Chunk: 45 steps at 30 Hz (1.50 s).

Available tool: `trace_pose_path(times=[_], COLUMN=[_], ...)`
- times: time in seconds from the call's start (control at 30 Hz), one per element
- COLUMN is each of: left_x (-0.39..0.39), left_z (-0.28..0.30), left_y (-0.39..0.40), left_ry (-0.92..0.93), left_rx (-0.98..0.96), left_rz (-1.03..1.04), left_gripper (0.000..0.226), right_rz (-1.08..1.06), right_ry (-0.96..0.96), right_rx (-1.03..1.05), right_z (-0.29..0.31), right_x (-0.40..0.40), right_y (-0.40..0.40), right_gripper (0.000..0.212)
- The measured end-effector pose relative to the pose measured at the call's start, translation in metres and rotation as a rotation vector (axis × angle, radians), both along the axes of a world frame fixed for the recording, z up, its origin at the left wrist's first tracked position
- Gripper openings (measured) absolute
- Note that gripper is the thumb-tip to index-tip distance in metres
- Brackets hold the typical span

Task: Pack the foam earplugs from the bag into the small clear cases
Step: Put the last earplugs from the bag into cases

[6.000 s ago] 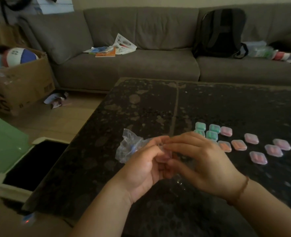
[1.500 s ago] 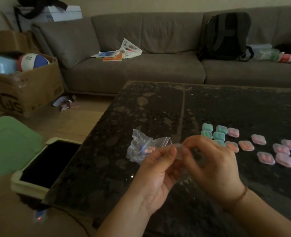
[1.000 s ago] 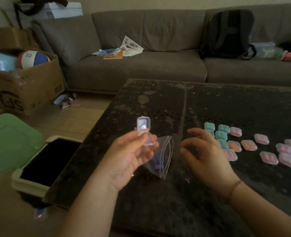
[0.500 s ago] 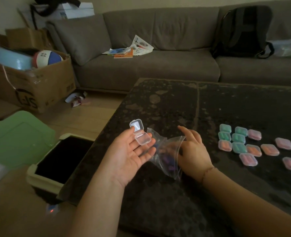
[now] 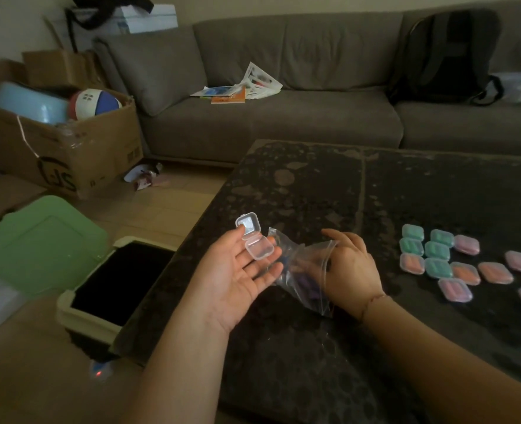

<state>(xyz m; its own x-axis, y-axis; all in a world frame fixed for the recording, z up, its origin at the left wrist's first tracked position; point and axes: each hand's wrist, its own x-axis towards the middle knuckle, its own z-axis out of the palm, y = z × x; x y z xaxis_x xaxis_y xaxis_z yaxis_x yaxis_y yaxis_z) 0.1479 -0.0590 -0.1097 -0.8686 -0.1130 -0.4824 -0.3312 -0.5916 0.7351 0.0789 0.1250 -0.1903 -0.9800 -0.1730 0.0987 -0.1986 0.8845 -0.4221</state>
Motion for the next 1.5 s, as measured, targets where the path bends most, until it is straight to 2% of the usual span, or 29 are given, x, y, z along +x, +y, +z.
trace_pose_path(times=[0.13,0.33,0.47,0.53,0.6,0.7,0.83,1.1,1.2,1.3,1.37,1.5], left_x=[0.000,0.000,0.007,0.011,0.015,0.018,0.018,0.017,0.017,0.012,0.007,0.000], left_z=[-0.001,-0.004,-0.006,-0.009,-0.011,-0.011,-0.012,-0.011,-0.009,-0.008,-0.007,-0.011], left_y=[0.002,0.009,0.028,0.039,0.049,0.059,0.062,0.059,0.055,0.046,0.039,0.030], left_ry=[-0.004,-0.014,-0.022,-0.014,-0.012,-0.019,-0.028,-0.021,-0.002,0.008,-0.001,-0.038], left_rx=[-0.010,-0.021,-0.053,-0.051,-0.032,-0.013,0.008,0.036,0.029,0.011,0.004,0.011], left_rz=[-0.012,-0.065,-0.138,-0.192,-0.251,-0.311,-0.305,-0.296,-0.290,-0.215,-0.140,-0.031], left_gripper=[0.041,0.039,0.037,0.037,0.038,0.039,0.038,0.039,0.040,0.038,0.036,0.037], right_rz=[-0.032,0.064,0.055,-0.012,-0.043,0.025,0.038,0.041,0.027,-0.096,-0.149,-0.042], right_ry=[-0.031,0.115,0.065,0.089,0.222,0.362,0.289,0.262,0.308,0.376,0.336,0.165], right_rx=[-0.014,-0.014,0.002,-0.066,-0.143,-0.158,-0.141,-0.065,-0.164,-0.294,-0.253,-0.014], right_z=[0.000,0.022,0.042,0.054,0.064,0.067,0.056,0.048,0.052,0.048,0.038,0.018], right_x=[0.000,0.029,0.053,0.063,0.071,0.080,0.080,0.076,0.073,0.064,0.057,0.045], right_y=[-0.003,0.036,0.065,0.065,0.055,0.034,0.024,0.023,0.029,0.041,0.046,0.043], right_gripper=[0.040,0.032,0.016,0.016,0.021,0.025,0.025,0.029,0.022,0.012,0.014,0.018])
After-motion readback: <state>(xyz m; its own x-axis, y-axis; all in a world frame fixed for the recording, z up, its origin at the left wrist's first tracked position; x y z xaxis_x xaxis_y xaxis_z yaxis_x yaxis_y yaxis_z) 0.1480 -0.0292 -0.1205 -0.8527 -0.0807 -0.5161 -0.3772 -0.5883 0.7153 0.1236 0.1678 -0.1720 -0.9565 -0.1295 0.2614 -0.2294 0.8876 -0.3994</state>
